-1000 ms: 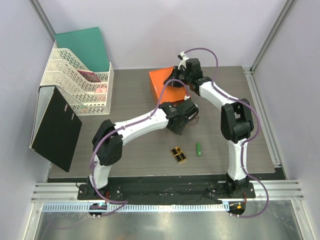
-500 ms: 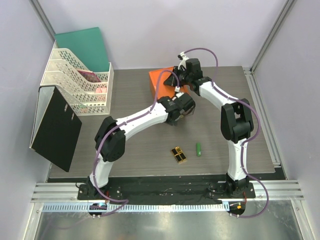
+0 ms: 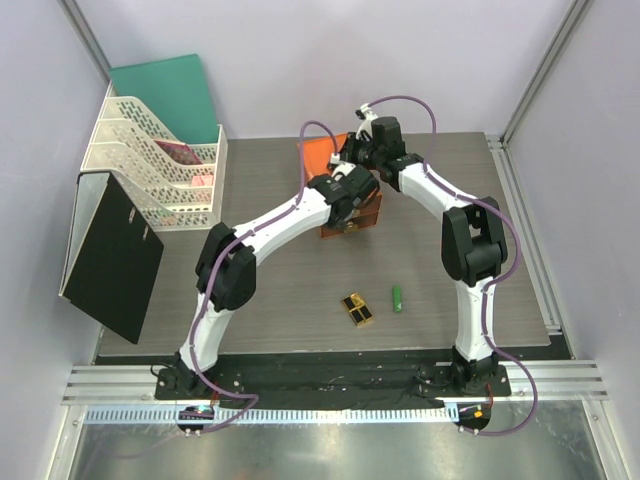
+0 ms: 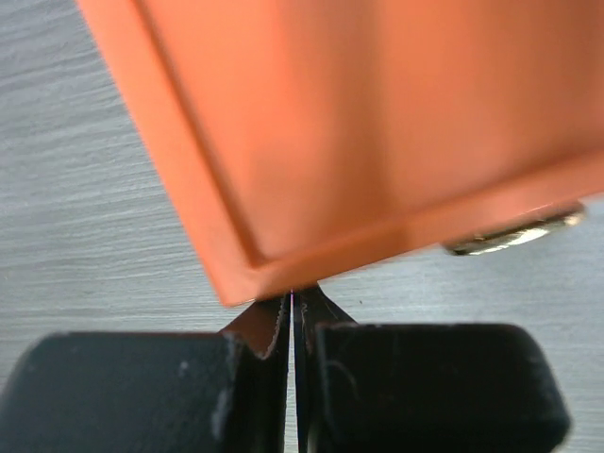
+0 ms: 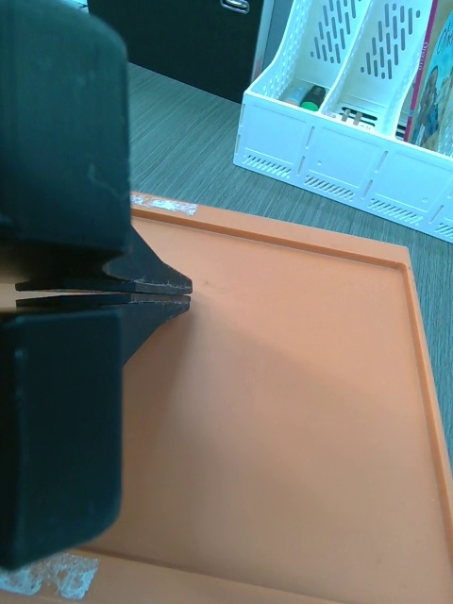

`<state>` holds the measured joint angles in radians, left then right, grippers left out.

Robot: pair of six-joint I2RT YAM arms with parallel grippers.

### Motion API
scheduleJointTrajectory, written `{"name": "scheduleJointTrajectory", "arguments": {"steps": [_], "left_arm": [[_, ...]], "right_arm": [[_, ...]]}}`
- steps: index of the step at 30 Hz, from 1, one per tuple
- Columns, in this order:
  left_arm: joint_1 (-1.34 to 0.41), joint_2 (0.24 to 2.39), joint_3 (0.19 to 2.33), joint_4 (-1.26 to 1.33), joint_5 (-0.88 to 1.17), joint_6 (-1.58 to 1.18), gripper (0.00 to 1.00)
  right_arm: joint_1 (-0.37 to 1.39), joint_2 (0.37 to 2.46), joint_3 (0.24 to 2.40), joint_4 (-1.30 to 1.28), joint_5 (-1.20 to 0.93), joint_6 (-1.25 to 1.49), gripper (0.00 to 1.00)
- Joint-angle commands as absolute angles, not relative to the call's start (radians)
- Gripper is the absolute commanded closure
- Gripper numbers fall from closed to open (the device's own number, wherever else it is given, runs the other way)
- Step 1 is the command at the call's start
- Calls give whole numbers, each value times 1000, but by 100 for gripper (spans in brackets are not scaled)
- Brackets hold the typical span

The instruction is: Organize the makeup

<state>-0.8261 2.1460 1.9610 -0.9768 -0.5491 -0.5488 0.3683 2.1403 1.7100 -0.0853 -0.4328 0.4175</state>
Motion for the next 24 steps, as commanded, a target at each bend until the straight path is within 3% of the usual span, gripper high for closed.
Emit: {"name": "scheduleJointTrajectory", "arguments": {"steps": [1,19,24], "left_arm": [[-758,2138,1999,-992,-578,-621,100],[-666,2106,1953,-973,-477,-638,100],[-672,1882,1806,-796,-428,-580,100]], "right_arm": [[393,2312,1577,-529,-359,342,99],[393,2322,1604,-535,-373,344,99],[391,2332,1634,-546,-379,344,99]]}}
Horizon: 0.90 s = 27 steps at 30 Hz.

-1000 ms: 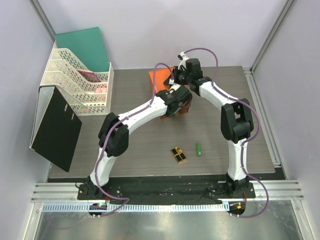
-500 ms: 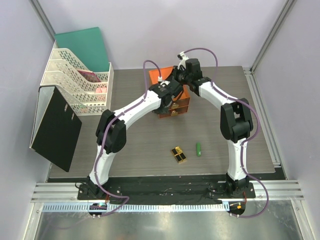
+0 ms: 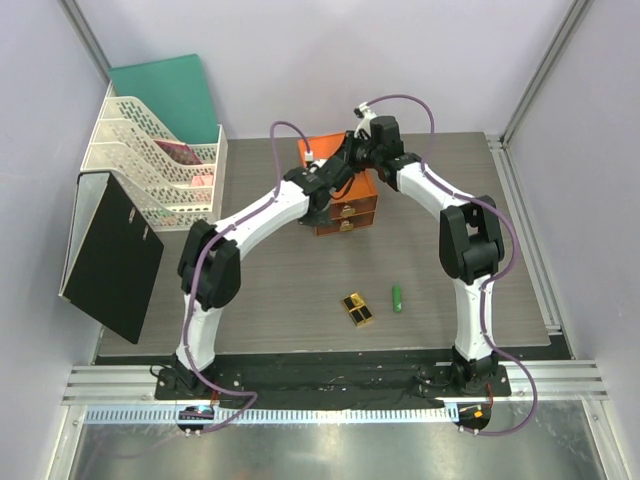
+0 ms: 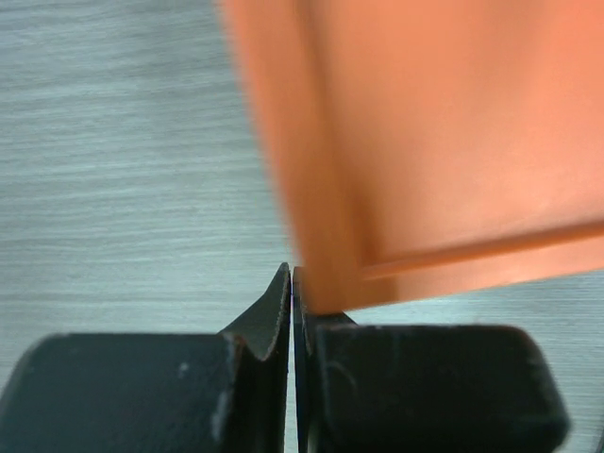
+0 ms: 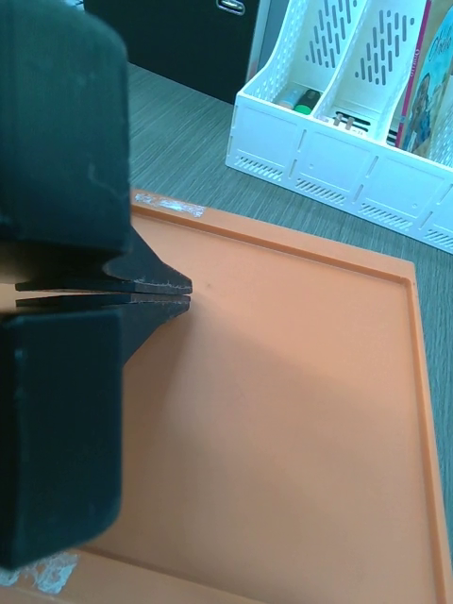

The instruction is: Organize the makeup

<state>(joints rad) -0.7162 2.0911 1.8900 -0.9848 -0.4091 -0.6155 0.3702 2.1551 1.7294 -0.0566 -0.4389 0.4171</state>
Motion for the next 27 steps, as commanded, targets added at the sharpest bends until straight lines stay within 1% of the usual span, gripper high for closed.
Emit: {"name": "scheduleJointTrajectory", "arguments": {"steps": [1,4,6,8,11,14,16,17,19,20,21,23,24,27], "left_arm": [[-672,1846,1772,-767,-420,-574,100],[-670,1746,1776,-739,-428,-564,100],[-664,1717,1793,-744,-428,-552,100],[-649,1715,1833,-756,-423,-539,98],[-597,1764,1910,-788,-355,-544,88],[-533,1854,2008,-824,-231,-563,87],[-505,1897,2063,-825,-186,-581,87],[-494,1943,2081,-827,-157,-590,87],[-463,2002,2160,-853,-89,-627,99],[-457,2066,2193,-868,-62,-635,100],[-453,2089,2253,-880,-23,-640,100],[-453,2134,2296,-890,26,-638,100],[-453,2152,2302,-878,64,-640,100],[-453,2161,2287,-851,80,-644,100]], "right_arm": [[391,2336,1640,-552,-380,345,99],[393,2344,1669,-564,-388,345,99],[391,2347,1693,-571,-390,350,99],[393,2345,1724,-577,-393,353,99],[391,2324,1765,-580,-402,350,99],[393,2278,1796,-580,-399,350,99],[391,2228,1801,-575,-368,345,99],[391,2206,1798,-574,-358,342,99],[391,2163,1787,-569,-319,338,99],[391,2113,1769,-566,-310,334,99],[391,2090,1757,-560,-301,334,99],[393,2013,1715,-551,-281,333,99],[391,1984,1700,-543,-279,333,99],[391,1878,1629,-514,-267,337,99]]}}
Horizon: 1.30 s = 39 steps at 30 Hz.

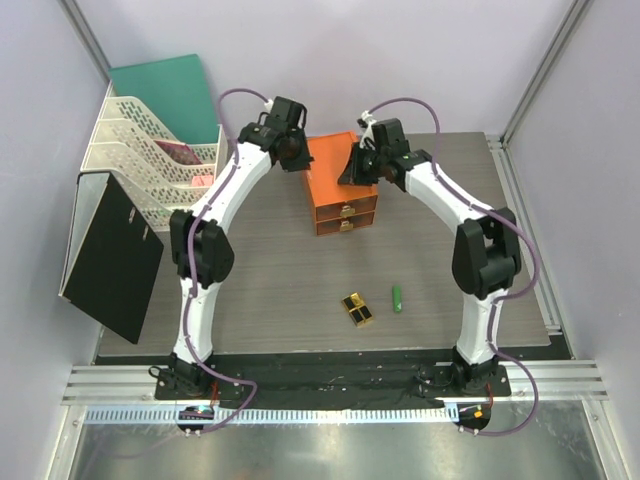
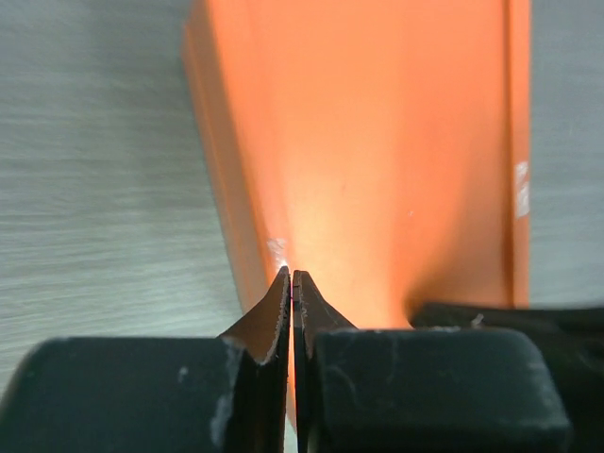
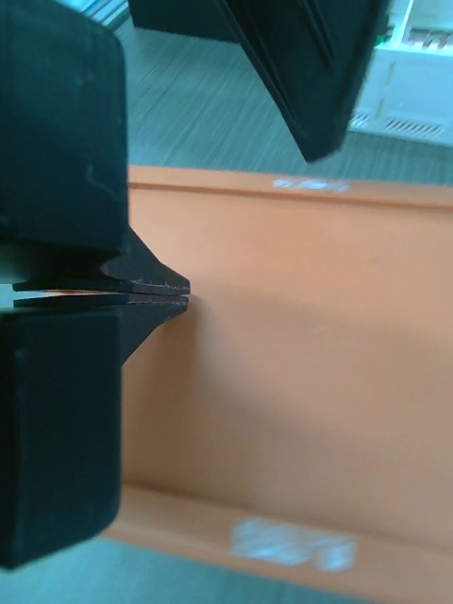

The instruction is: Organize the makeup

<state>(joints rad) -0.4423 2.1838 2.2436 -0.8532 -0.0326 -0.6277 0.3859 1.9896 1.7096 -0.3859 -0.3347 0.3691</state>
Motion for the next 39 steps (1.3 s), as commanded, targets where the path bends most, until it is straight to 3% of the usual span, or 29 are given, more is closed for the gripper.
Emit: {"name": "scheduleJointTrajectory", "arguments": {"steps": [1,5,10,17,24,32,39], "left_arm": [[-453,2163,2283,-844,81,-644,100],[-453,2187,2264,-847,126,-640,100],[-453,2232,2252,-871,176,-641,100],[-453,2283,2243,-904,222,-653,100],[-453,2303,2229,-917,253,-652,100],[-451,2296,2204,-928,253,-627,100],[-451,2298,2207,-942,259,-611,100]], "right_arm": [[393,1856,1596,-508,-267,342,99],[393,1767,1526,-503,-282,338,97],[394,1706,1422,-523,-333,328,86],[437,1667,1307,-508,-308,279,47],[480,1674,1218,-365,-193,307,41],[506,1721,1209,-203,-9,383,49],[497,1770,1218,-179,-167,529,50]]}}
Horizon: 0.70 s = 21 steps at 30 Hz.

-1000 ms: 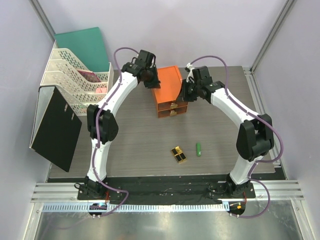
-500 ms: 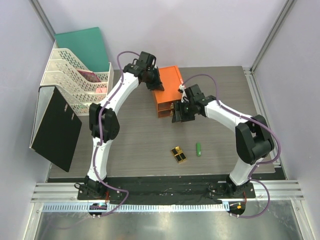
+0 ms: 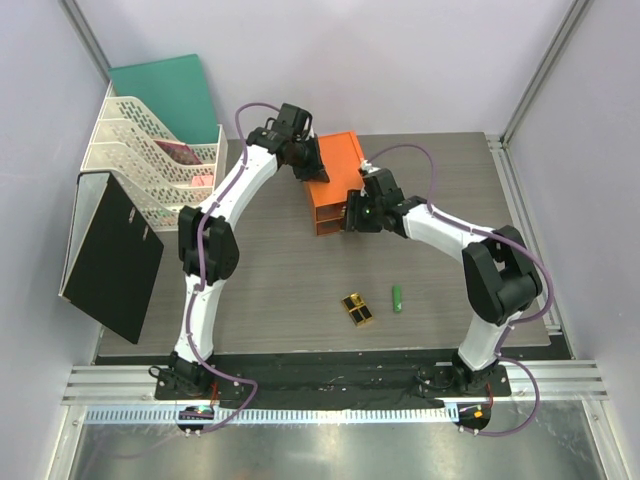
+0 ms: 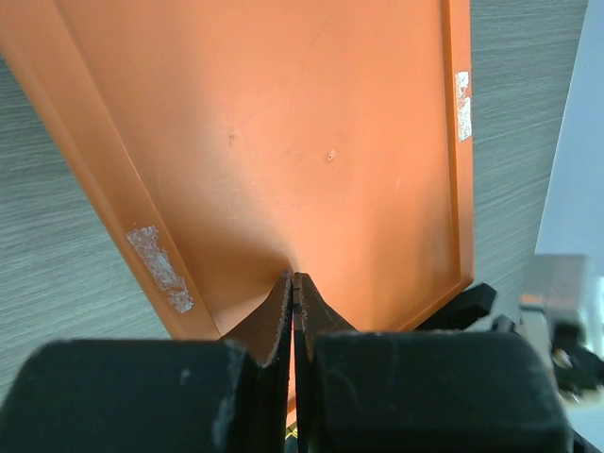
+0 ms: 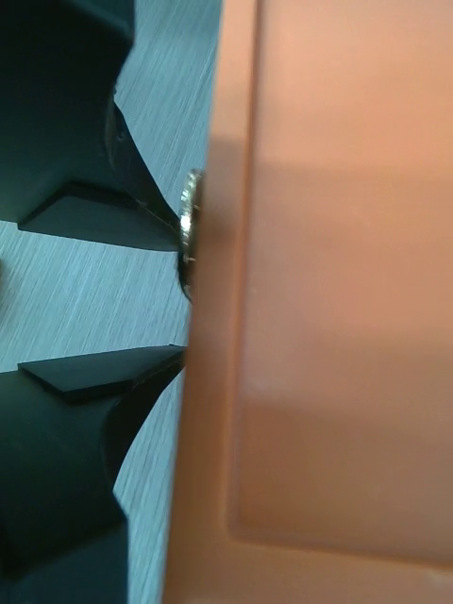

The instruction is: Organize the makeup

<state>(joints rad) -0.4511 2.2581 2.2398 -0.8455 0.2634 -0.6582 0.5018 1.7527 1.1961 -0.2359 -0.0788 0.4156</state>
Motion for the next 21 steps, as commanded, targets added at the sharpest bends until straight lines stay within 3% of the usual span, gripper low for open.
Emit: {"name": "scheduleJointTrajectory", "arguments": {"steps": [1,12,21], "left_arm": [[-451,2296,2206,-945,256,-609,100],[-451,2269,2152,-934,261,-598,100],[-451,2244,2112,-917,258,-591,100]], "right_arm": [[497,1769,1212,-181,-188,543,50],[413,1694,1045,-106,-316,866,51],[382,1629,937,55,-281,1121,53]]}}
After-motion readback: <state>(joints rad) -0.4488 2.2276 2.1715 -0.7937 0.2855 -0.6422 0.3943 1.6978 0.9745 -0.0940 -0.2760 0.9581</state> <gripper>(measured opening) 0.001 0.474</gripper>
